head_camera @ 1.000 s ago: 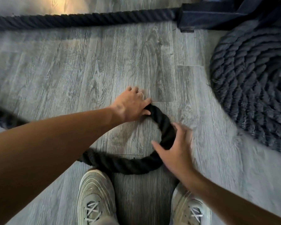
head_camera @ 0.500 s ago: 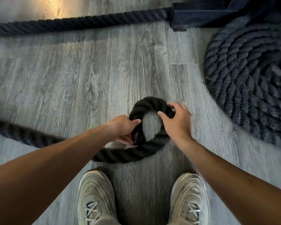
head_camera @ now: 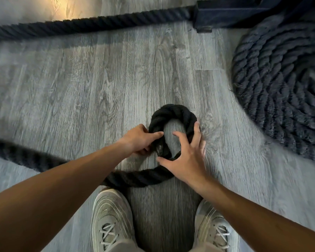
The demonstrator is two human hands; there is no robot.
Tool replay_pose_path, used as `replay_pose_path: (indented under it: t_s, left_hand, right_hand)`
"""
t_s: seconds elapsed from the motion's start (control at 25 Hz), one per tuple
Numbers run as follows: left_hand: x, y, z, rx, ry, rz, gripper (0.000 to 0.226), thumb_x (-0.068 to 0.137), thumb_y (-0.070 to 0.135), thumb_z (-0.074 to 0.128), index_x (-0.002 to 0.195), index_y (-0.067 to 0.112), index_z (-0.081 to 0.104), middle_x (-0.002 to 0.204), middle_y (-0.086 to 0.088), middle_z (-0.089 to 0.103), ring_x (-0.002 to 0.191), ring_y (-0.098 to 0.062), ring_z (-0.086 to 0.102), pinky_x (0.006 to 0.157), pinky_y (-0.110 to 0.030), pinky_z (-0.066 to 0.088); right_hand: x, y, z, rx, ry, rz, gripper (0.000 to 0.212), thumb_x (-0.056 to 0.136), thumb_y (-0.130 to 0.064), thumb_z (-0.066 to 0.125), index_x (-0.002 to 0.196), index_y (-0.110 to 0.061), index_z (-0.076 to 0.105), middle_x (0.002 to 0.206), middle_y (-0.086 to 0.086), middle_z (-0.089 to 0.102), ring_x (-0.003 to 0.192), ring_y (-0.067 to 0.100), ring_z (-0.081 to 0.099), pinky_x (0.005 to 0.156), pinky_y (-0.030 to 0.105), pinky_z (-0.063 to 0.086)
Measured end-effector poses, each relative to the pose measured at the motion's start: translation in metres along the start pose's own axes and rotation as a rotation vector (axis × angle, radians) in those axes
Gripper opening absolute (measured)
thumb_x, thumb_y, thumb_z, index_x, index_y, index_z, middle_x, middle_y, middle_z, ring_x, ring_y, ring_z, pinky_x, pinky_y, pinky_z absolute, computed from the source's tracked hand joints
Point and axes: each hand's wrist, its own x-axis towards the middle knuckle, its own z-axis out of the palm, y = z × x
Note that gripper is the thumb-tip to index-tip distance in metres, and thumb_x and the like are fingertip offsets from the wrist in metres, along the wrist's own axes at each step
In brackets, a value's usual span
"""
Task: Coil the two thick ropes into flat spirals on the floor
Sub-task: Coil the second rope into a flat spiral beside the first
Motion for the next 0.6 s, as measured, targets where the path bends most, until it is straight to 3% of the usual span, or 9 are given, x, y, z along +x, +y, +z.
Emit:
replay_pose_path:
  t_s: [0.12,0.32,0.44,0.6]
  left_hand:
    - [0.011,0.008,-0.019,0.041,0.068,0.146,0.082,0.059,0.071,0.081,0.120,0.025,0.051,0.109,-0.002,0.072,0.094,-0.020,0.070,0.086,-0.041,0.059]
    - [0.033,0.045,-0.028,0.261,0.091,0.549,0.068,0.090,0.049,0.069,0.150,0.037,0.040,0.143,-0.003,0.055,0.120,-0.021,0.059,0.105,-0.035,0.047]
    - [0.041,0.050,-0.025,0.492,0.180,0.600,0.050,0.096,0.036,0.063,0.144,0.029,0.050,0.131,-0.006,0.065,0.114,-0.026,0.063,0.097,-0.032,0.047]
    - [0.028,0.028,-0.041,0.440,0.327,0.417,0.031,0.091,0.040,0.064,0.117,0.027,0.052,0.091,-0.003,0.073,0.070,-0.019,0.070,0.056,-0.030,0.054]
  right_hand:
    - [-0.003,-0.004,0.005,-0.028,0.052,-0.011,0.074,0.053,-0.062,0.072,0.120,-0.039,0.050,0.166,0.007,-0.005,0.137,0.038,0.022,0.105,0.062,0.038]
    - [-0.002,0.009,0.001,0.065,0.023,-0.099,0.046,0.057,-0.056,0.073,0.097,-0.040,0.057,0.166,0.001,-0.002,0.143,0.034,0.020,0.102,0.055,0.044]
    - [0.010,0.013,-0.014,0.074,-0.048,-0.170,0.043,0.057,-0.052,0.076,0.095,-0.037,0.063,0.167,0.002,0.004,0.146,0.032,0.020,0.105,0.051,0.042]
    - [0.061,0.015,-0.059,-0.078,-0.281,-0.292,0.061,0.057,-0.046,0.087,0.113,-0.042,0.063,0.166,-0.018,0.011,0.149,0.020,0.023,0.112,0.061,0.033]
